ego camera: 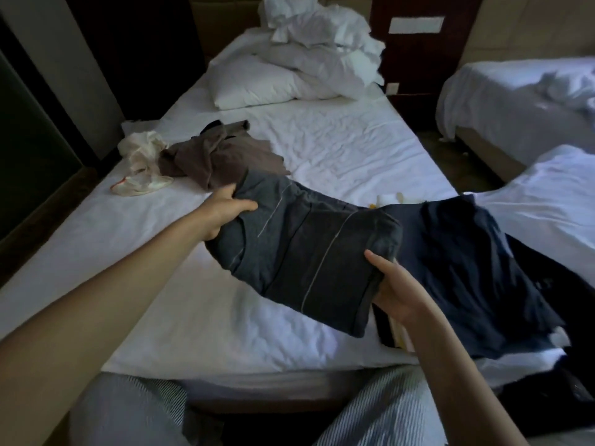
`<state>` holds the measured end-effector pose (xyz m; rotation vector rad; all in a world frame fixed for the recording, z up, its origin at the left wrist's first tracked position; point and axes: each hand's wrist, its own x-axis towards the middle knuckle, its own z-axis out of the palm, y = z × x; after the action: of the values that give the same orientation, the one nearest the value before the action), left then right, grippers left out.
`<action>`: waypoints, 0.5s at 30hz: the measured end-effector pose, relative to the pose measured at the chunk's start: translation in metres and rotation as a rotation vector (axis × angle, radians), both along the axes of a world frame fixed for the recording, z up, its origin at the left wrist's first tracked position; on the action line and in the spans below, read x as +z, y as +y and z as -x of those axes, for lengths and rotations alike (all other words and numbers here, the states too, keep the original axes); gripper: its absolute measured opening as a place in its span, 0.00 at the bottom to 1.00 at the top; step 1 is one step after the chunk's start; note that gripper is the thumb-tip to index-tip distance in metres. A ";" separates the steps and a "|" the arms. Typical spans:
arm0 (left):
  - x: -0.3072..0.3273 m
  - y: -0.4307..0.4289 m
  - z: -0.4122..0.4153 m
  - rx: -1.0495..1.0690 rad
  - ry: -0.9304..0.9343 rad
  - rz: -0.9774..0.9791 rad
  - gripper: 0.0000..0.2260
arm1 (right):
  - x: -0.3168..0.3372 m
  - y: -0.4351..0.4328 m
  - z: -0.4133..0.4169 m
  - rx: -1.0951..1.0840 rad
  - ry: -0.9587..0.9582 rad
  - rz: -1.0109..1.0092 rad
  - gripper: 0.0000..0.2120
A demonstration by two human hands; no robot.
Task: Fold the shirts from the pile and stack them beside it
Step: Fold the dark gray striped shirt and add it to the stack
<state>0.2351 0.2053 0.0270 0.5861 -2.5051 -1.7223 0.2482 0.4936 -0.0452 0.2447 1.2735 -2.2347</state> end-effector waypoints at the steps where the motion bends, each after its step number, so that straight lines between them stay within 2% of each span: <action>1: 0.008 0.010 0.010 -0.046 0.008 0.047 0.17 | 0.004 0.010 -0.002 -0.007 -0.020 0.028 0.27; 5: 0.036 0.047 0.046 -0.223 0.011 0.131 0.16 | 0.021 0.048 -0.006 -0.053 -0.082 0.138 0.23; 9: 0.059 0.095 0.082 -0.360 0.039 0.164 0.15 | 0.031 0.090 -0.016 -0.149 -0.045 0.221 0.14; 10: 0.063 0.108 0.090 -0.391 0.044 0.179 0.14 | 0.029 0.100 -0.019 -0.174 -0.026 0.251 0.16; 12: 0.068 0.137 0.107 -0.471 0.041 0.218 0.13 | 0.025 0.118 -0.025 -0.229 0.003 0.328 0.29; 13: 0.071 0.153 0.116 -0.514 0.031 0.240 0.12 | 0.024 0.126 -0.029 -0.279 0.004 0.354 0.33; 15: 0.072 0.186 0.135 -0.594 0.001 0.262 0.09 | 0.020 0.142 -0.034 -0.365 0.009 0.359 0.32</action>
<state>0.0999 0.3912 0.0989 -0.2041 -3.0352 -1.4596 0.2819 0.6357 -0.0256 0.3515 0.8587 -2.7272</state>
